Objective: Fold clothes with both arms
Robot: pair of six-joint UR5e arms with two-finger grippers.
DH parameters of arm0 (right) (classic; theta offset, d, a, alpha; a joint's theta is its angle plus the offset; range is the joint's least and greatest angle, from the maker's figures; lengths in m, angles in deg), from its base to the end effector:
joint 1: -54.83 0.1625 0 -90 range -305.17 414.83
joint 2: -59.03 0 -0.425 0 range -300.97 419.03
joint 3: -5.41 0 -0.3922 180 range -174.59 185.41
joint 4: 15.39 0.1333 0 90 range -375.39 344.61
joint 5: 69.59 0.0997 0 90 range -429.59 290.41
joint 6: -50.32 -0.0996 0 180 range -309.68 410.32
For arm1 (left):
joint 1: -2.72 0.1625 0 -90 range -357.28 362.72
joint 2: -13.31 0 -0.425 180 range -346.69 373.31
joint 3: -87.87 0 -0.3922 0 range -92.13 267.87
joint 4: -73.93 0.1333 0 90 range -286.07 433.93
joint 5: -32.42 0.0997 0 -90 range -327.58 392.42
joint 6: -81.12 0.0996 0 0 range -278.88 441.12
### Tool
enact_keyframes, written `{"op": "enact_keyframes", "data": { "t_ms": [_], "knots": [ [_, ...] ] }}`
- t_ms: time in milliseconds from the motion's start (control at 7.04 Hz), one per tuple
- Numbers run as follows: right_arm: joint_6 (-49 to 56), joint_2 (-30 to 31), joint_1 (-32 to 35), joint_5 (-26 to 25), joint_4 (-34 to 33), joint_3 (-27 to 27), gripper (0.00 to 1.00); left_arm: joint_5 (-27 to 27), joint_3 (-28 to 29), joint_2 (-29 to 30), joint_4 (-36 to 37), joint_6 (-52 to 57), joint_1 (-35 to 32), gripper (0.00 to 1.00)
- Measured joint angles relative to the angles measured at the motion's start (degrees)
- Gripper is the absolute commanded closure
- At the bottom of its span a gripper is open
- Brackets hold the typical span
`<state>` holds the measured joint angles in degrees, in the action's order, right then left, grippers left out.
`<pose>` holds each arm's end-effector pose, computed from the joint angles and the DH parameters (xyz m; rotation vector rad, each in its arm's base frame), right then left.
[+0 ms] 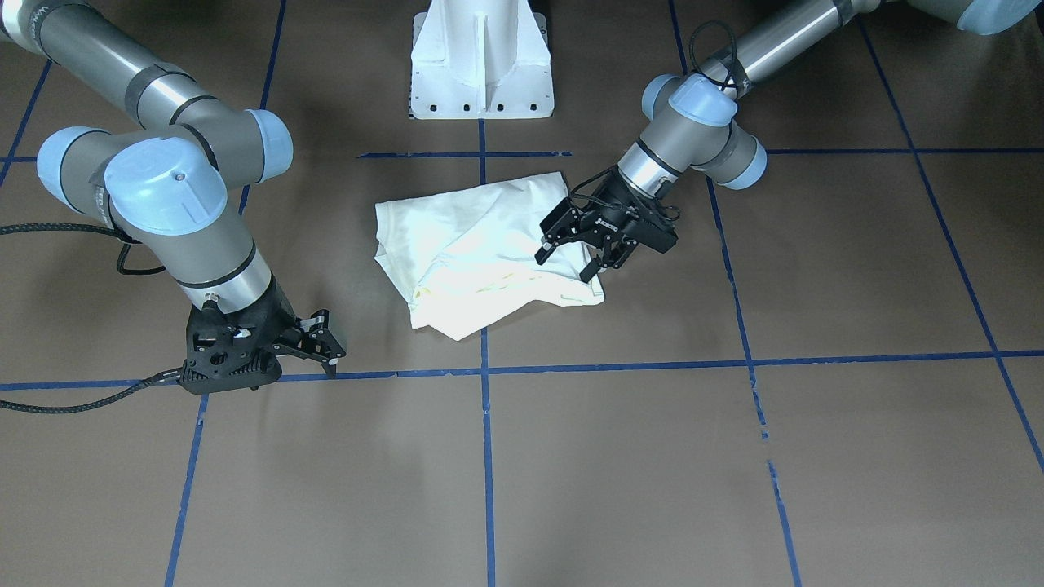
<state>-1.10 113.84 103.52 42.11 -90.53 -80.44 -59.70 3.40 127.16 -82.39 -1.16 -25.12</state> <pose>-0.4007 -0.6021 0.3004 0.2865 -0.8190 0.0136 0.5165 -0.4194 0.3380 0.4239 1.4206 -0.2573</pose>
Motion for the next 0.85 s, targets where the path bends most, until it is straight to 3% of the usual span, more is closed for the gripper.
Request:
{"op": "enact_keyframes", "data": {
  "t_ms": [426,853],
  "knots": [
    [0.02,-0.09,0.00,0.39,-0.15,0.02,0.00,-1.55,1.78,0.05,0.16,2.98,-3.20,0.00],
    [1.56,0.95,1.79,2.06,-1.86,-0.31,0.00,-14.02,-1.97,-0.50,10.42,12.96,-12.74,0.00]
  ]
}}
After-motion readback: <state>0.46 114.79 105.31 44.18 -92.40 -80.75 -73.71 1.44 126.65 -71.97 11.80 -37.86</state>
